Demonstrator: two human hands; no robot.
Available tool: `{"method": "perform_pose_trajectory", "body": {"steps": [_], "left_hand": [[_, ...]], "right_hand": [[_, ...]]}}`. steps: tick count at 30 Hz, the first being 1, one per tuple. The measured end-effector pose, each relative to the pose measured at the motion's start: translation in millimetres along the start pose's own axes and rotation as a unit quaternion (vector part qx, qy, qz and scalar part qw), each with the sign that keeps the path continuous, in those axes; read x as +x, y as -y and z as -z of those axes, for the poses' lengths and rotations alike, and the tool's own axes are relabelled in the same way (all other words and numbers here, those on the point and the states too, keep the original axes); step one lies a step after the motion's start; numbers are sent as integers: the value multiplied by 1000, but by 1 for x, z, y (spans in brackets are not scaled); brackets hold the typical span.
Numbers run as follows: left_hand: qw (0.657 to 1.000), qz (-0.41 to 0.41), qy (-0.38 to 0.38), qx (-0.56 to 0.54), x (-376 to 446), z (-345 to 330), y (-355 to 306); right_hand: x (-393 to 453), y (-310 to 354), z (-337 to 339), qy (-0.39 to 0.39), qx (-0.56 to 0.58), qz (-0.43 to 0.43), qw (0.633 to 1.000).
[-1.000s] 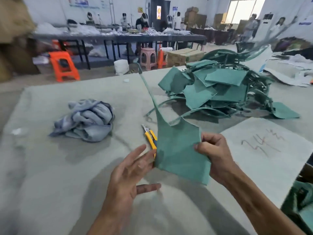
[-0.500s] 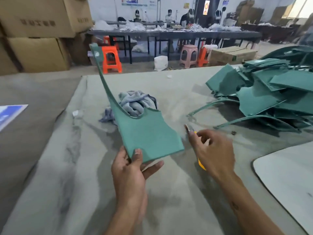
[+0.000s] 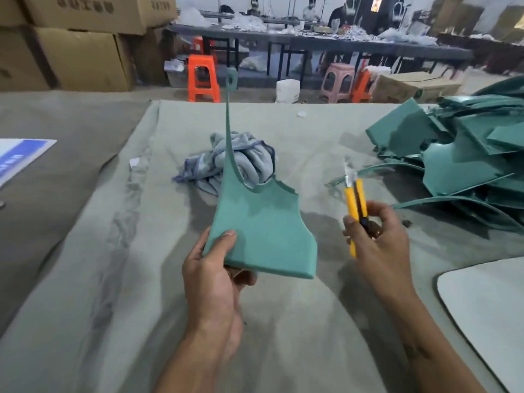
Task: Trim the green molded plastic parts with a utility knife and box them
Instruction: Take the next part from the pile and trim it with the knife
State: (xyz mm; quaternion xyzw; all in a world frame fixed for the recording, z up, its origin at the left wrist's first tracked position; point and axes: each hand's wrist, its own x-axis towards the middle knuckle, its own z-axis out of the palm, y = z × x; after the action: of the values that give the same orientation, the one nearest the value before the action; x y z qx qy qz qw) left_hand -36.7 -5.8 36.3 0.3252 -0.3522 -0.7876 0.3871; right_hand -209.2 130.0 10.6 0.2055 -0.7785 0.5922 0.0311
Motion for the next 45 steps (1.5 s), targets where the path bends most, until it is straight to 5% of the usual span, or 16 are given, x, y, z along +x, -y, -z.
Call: {"method": "perform_pose_trajectory", "body": {"steps": [3,5,14,22,30,38,45], "left_hand": [[999,28,0,-16,-1,-2,0],[999,36,-1,-21,-1,-3,1],[995,77,12,-66,1,-1,-3],[998,-11,62,21,-15,-3,6],[980,63,12,-189,7,11,-16],[974,114,55,-186,6,11,-13],[966,166,102,-168,-2,6,-7]], "right_hand": [[-7,16,-6,88,321,-36,942],[-17,26,-17,121,403,-81,903],[-40,41,-50,93,363,-127,919],[-43,31,-49,98,306,-36,946],[-37,17,-30,181,99,177,962],[-27,12,-13,237,134,154,950],[-20,8,-11,97,89,216,967]]}}
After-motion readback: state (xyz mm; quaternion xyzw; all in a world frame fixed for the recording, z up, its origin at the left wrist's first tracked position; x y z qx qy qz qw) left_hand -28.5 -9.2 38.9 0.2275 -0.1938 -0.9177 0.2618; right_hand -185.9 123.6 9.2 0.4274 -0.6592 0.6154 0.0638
